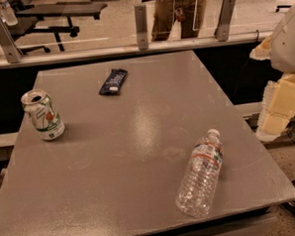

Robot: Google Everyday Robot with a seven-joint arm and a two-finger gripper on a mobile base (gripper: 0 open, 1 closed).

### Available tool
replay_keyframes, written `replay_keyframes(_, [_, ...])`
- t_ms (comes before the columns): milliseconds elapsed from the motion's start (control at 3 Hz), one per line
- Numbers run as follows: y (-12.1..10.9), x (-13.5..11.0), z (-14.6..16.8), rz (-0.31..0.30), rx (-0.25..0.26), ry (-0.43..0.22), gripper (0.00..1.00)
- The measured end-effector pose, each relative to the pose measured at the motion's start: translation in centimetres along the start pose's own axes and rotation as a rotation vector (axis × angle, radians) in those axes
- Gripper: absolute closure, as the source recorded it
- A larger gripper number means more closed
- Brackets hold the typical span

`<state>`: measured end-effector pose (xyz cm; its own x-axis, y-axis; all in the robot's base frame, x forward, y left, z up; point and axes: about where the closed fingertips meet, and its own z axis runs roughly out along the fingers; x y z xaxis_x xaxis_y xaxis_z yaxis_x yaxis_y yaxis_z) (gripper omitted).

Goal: Place water bottle upright

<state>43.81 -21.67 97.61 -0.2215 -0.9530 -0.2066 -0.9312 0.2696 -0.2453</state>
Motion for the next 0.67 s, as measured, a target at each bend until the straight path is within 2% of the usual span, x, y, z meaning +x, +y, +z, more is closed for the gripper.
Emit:
replay_keyframes(333, [0.1,-0.4,-0.1,-0.022,0.003,0.001,0.0])
replay_keyframes(667, [0.3,-2.0,-0.4,-0.124,0.014,0.005,0.0])
